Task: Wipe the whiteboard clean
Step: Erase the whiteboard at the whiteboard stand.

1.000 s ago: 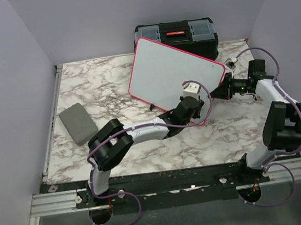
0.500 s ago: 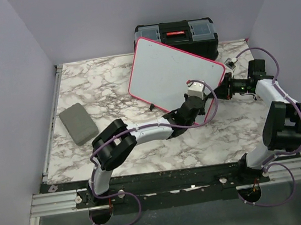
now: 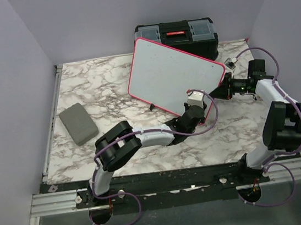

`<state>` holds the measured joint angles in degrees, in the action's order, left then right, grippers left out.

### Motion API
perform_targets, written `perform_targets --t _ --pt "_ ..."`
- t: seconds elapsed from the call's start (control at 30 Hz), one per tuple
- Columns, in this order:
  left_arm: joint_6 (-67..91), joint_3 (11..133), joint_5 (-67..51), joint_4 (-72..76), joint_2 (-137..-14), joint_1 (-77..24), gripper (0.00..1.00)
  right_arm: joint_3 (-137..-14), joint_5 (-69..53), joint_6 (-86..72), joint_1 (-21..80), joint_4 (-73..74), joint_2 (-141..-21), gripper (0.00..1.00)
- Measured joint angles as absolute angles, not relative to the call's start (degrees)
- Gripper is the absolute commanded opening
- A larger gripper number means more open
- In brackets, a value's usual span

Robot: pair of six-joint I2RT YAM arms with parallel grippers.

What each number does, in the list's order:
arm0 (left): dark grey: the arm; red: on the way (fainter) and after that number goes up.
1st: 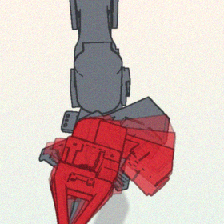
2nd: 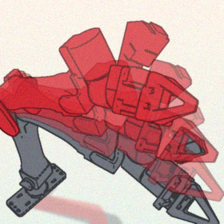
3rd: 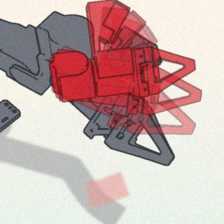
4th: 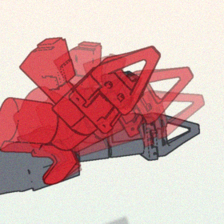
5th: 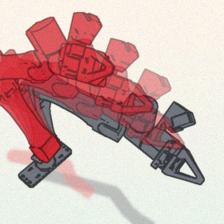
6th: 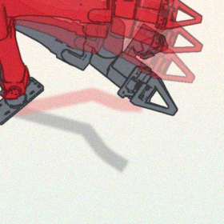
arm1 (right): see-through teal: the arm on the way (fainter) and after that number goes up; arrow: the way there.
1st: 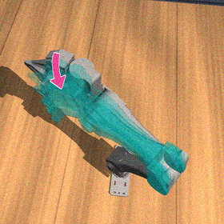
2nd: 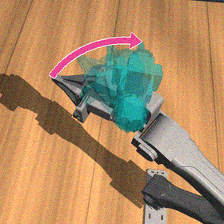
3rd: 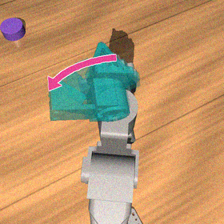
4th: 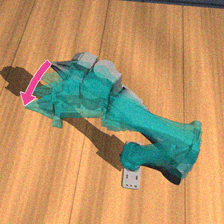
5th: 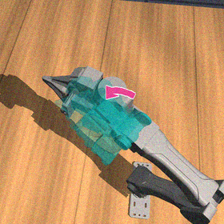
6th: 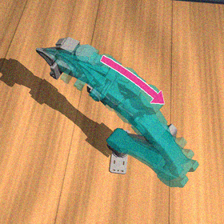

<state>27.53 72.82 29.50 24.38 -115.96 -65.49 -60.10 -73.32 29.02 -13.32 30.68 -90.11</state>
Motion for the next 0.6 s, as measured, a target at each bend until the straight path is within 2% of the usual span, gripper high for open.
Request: perform_targets --t 0.6 --pt "22.9 76.1 29.2 21.3 -115.8 -62.2 0.0 -60.1 -73.1 29.2 -13.1 28.2 -90.1 0.01"
